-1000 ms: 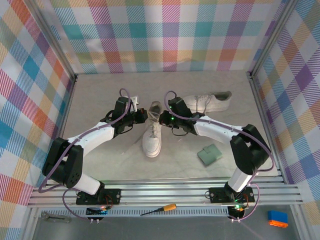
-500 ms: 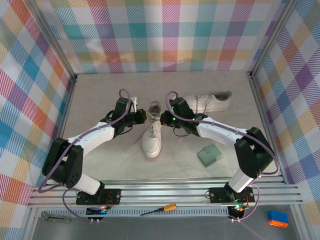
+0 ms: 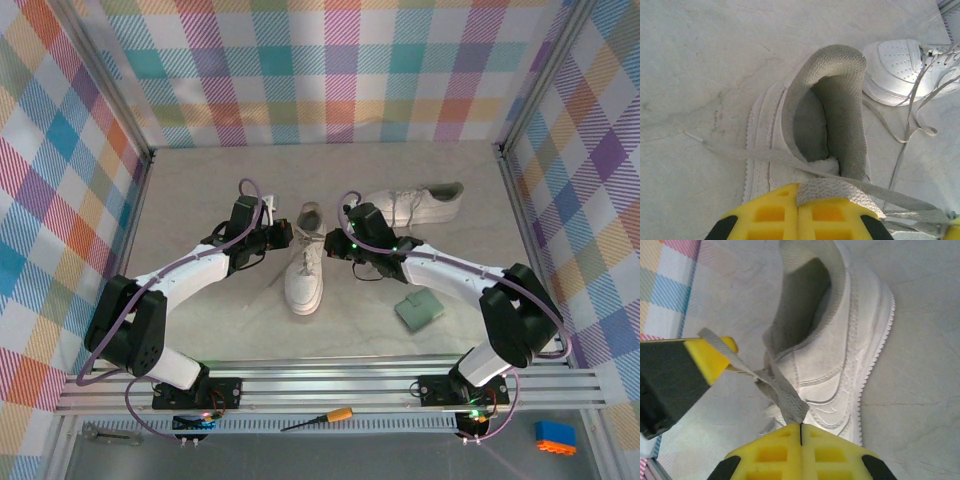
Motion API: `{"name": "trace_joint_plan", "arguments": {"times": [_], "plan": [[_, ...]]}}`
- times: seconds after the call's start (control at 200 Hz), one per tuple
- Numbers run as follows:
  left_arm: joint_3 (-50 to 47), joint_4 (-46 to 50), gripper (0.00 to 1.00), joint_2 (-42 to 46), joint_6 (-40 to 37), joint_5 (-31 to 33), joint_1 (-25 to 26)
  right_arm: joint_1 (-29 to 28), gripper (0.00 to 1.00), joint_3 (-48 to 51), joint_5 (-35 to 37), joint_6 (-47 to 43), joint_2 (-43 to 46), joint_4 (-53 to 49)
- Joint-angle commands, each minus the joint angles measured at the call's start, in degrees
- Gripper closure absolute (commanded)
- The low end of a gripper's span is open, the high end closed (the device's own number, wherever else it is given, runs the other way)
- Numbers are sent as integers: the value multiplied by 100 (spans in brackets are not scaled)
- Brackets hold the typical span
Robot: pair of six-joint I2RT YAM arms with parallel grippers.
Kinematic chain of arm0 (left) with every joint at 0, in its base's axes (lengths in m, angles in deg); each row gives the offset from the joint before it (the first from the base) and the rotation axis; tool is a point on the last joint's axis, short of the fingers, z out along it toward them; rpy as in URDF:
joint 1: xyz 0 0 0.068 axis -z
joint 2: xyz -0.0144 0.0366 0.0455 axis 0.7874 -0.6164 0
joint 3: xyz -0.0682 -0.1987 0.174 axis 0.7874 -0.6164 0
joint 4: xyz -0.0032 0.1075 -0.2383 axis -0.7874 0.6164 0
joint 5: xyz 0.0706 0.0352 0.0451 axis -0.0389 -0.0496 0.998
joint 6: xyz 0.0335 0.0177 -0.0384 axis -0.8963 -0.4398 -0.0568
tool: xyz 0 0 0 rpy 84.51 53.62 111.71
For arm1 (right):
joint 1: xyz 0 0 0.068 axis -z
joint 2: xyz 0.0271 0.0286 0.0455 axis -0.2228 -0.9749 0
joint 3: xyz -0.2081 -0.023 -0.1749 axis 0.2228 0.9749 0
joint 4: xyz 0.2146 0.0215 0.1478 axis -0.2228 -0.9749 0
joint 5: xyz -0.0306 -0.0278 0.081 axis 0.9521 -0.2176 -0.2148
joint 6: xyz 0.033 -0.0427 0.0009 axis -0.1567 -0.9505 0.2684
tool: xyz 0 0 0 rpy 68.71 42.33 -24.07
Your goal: Tie the shoes
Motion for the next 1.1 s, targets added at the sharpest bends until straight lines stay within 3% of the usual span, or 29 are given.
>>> {"name": "trace_joint_plan", "arguments": {"times": [0.0, 0.41, 0.605, 0.845, 0.965, 1.075, 1.095], "plan": [[41, 124, 100, 134, -46, 210, -37, 15, 100, 153, -106, -369, 213, 262], [59, 227, 100, 156, -46, 382, -54, 59, 100, 145, 325, -1352, 401, -939], [7, 204, 100, 227, -21, 416, -80, 63, 100, -182, 493, -1631, -43, -1628], [-451, -381, 100, 775, -78, 352, -128, 67, 100, -499, 699, -1345, -717, -2167], [-603, -669, 100, 849, -103, 178, -187, 72, 100, -501, 632, -1244, -817, -2115], [-545, -726, 100, 662, -158, -18, -193, 67, 100, -151, 567, -1132, -397, -1596], [-532, -721, 100, 631, -163, -32, -194, 74, 95, -77, 579, -1084, -293, -1509]]}}
